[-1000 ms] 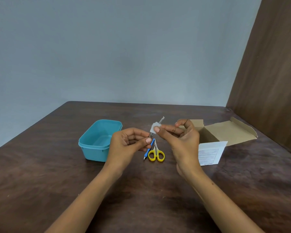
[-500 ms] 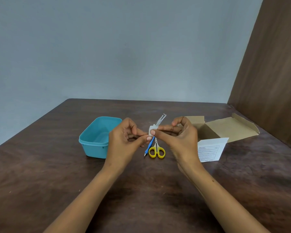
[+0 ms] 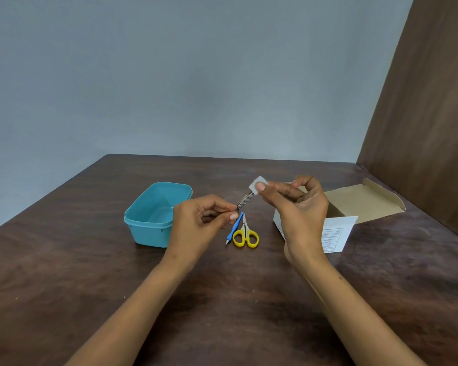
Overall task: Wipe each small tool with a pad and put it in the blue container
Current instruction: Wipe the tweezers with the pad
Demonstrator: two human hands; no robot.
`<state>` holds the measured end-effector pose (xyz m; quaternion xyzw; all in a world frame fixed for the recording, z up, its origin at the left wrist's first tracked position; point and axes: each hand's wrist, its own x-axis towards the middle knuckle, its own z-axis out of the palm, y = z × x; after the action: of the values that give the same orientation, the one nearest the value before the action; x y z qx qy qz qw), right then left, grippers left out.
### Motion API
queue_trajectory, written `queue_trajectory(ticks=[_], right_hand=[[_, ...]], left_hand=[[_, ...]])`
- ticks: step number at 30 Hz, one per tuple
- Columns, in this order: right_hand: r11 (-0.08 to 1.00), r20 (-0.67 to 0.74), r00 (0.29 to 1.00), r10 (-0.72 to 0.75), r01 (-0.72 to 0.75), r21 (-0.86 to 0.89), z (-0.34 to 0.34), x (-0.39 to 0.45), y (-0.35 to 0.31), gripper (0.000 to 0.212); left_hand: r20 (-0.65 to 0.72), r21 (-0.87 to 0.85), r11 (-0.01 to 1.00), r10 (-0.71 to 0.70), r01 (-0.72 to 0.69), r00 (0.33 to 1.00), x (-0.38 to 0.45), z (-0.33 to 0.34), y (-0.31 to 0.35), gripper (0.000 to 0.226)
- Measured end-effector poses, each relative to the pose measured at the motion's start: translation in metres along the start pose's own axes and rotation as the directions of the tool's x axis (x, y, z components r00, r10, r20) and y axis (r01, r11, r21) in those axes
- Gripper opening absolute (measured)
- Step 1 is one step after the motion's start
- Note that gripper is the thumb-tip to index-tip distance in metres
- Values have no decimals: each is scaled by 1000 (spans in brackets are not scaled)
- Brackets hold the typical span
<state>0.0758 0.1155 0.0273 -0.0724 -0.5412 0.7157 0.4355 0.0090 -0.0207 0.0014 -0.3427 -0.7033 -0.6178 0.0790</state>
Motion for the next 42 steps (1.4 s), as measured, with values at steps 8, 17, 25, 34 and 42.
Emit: queue_trajectory(ticks=[8, 17, 25, 34, 42], right_hand=[[1000, 3, 1000, -4, 4, 29, 1, 1, 2, 42], [941, 30, 985, -169, 170, -291, -2, -1, 5, 38], [906, 128, 990, -68, 115, -408, -1, -5, 16, 42], [934, 117, 993, -16, 56, -353, -1, -5, 18, 38], [961, 104, 994, -16, 44, -274, 2, -6, 13, 26]], left_hand=[[-76, 118, 991, 64, -55, 995, -3, 3, 0, 18], [-96, -53, 990, -133, 129, 986, 0, 1, -5, 17], [-53, -152, 977, -162, 153, 985, 0, 2, -1, 17], [-38, -203, 965, -176, 165, 984, 0, 2, 2, 17], [-9, -343, 904, -274, 254, 962, 1, 3, 5, 13]])
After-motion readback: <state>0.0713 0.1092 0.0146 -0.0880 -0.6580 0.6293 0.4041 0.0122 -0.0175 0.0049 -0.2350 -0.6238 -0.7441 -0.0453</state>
